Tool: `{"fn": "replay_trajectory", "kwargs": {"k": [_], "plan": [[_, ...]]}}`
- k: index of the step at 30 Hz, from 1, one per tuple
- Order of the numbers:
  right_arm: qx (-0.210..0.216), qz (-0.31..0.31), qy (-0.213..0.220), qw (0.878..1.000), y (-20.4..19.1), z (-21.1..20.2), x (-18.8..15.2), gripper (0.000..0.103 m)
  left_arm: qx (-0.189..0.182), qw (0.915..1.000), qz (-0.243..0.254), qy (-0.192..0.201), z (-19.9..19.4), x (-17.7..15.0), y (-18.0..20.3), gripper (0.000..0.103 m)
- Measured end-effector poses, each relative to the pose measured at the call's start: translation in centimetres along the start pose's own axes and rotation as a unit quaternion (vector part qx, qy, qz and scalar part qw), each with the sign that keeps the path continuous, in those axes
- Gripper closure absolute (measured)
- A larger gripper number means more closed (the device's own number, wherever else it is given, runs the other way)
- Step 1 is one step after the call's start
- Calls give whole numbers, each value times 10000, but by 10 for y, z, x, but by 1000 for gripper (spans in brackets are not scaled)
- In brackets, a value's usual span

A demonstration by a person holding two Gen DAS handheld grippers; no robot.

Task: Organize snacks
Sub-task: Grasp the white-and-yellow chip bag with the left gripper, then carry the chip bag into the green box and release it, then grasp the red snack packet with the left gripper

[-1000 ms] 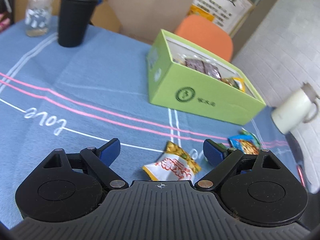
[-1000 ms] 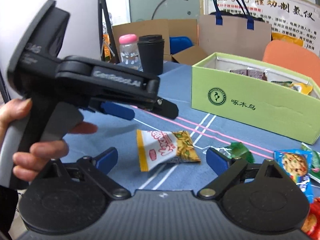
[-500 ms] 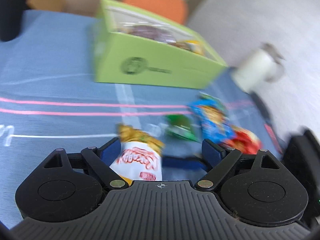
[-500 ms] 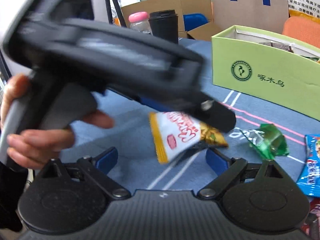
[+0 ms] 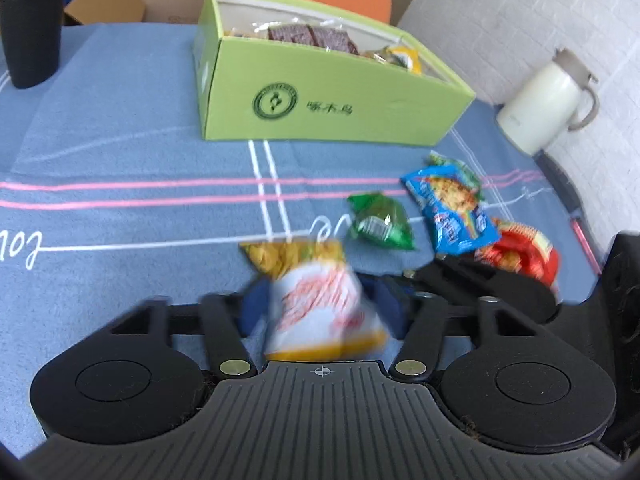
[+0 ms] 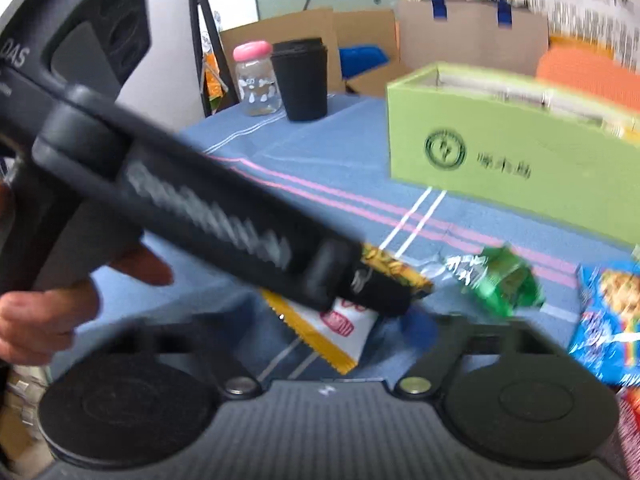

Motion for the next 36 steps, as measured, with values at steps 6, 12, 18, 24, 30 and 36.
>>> {"fn": "replay_trajectory", "kwargs": {"k": [6,12,18,24,30,36], "plan": [[-104,-23,476,9988,9,-28,15,55,-50,9986,3,532,-31,15,18,96],[-501,-232,981,9936,46,-47,64,55,-150,9948,278,966,-28,90,50,92],[-962,-244,1028,9897,121,-22,137,53,-105,9927,457,1113,22,190,72,89],[-966,-61,631,9933,181,24,169,53,83,9965,220,798,93,243,52,86],[-895,-60,361,9953,203,59,165,33,225,9961,188,833,121,238,34,51],[-961,-155,854,9916,191,10,154,12,375,9880,314,1463,70,226,52,27]]}}
Point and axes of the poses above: each gripper's, at about its wrist camera, not at the fingertips, and z roughly the way its jaws point, y to its right, x to its top, the point moved 5 cm from there along z, roughly the way its jaws point, and after that the axes turned 6 degrees about z, right-handed, at the moved point
